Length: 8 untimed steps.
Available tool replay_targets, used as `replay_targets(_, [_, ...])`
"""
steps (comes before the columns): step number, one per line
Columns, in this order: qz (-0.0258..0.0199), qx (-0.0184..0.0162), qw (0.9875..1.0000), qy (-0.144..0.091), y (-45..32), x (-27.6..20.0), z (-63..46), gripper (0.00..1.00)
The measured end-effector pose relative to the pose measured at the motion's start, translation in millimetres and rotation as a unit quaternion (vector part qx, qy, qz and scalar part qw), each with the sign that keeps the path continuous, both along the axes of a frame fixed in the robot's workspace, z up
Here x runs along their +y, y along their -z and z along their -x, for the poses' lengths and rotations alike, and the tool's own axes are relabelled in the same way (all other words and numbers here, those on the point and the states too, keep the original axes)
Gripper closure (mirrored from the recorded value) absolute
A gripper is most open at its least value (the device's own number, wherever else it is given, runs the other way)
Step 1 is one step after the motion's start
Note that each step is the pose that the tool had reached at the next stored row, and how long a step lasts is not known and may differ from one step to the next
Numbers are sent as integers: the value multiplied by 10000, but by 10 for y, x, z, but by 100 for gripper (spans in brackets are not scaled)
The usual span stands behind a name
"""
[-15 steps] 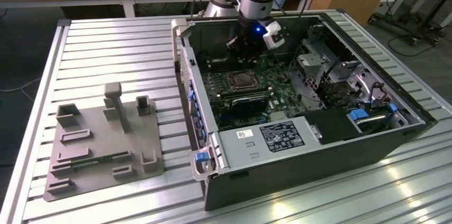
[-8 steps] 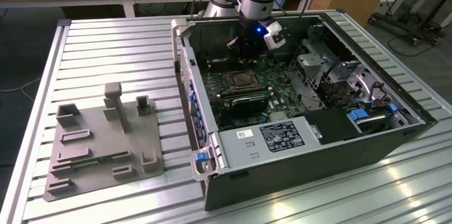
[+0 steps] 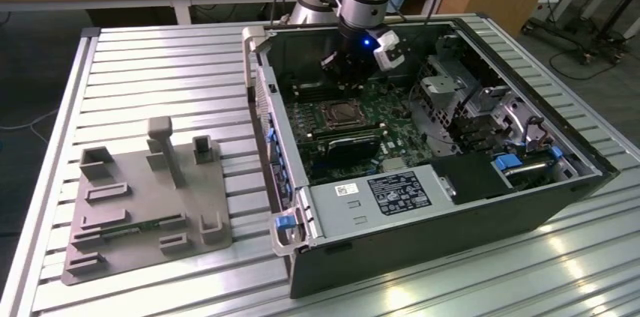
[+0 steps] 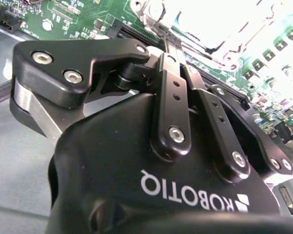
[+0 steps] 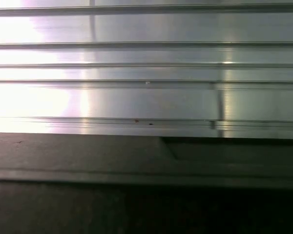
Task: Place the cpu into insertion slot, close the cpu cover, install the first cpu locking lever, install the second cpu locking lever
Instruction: 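Install the second cpu locking lever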
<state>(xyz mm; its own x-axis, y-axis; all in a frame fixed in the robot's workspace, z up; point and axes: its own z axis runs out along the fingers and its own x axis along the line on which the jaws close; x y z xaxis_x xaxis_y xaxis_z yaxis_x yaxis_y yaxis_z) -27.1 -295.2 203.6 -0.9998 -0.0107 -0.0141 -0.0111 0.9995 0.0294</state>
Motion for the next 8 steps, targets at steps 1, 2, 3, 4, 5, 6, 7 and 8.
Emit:
replay_targets(1, [0, 0, 10000, 0, 0, 0, 0, 90])
replay_targets(2, [3, 0, 10000, 0, 0, -1, 0, 90])
replay_targets(3, [7, -1, 10000, 0, 0, -4, 0, 90])
replay_targets(4, [14, 0, 10000, -1, 0, -9, 0, 90])
replay_targets(5, [22, 0, 10000, 0, -1, -16, 0, 90])
replay_targets(6, [29, 0, 10000, 0, 0, -22, 0, 90])
replay_targets(7, [37, 0, 10000, 0, 0, -30, 0, 90])
replay_targets(8, [44, 0, 10000, 0, 0, -40, 0, 90])
